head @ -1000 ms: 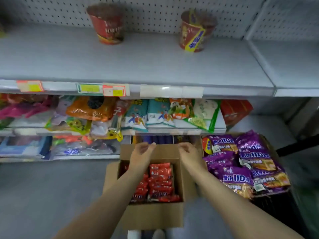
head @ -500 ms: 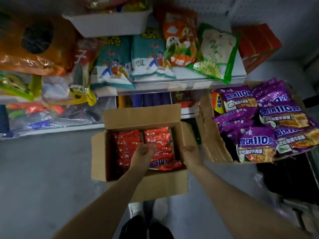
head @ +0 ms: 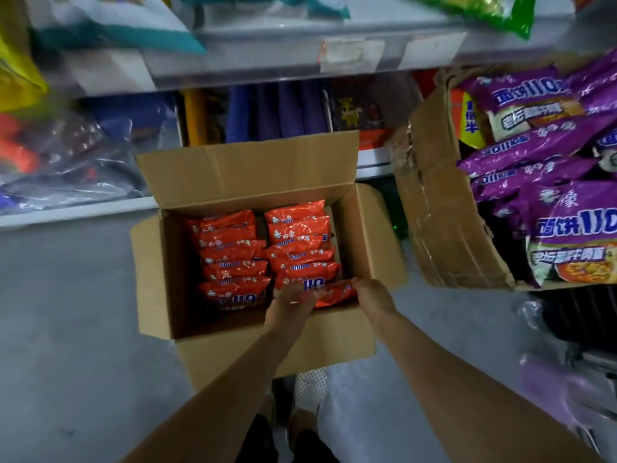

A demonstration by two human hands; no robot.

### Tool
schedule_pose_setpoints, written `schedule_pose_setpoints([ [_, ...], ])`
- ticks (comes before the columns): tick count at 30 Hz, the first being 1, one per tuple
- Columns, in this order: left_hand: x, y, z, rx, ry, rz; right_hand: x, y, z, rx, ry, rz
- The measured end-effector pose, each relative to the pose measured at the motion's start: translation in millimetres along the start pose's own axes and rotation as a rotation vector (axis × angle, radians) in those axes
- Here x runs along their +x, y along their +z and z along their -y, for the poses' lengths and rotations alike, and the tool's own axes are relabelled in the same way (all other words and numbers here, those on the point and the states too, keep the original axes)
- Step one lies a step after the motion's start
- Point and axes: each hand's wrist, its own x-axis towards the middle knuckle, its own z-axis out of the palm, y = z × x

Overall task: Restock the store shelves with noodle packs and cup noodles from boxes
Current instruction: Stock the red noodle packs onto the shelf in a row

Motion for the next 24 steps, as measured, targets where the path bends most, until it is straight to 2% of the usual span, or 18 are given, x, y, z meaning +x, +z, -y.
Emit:
schedule_pose_setpoints([
  [14, 46.5, 42.7, 41.2, 0.127, 0.001, -0.014, 64.5, 25.2, -22.4, 0.269, 0.092, 0.009],
  [19, 55.0, 49.3, 45.4, 0.319, 0.093, -0.050, 66.7, 30.4, -23.3, 0.354, 0.118, 0.064],
  [24, 62.4, 51.7, 46.6, 0.402, 0.094, -0.087, 73.5, 30.7, -25.5, 0.348, 0.114, 0.081],
])
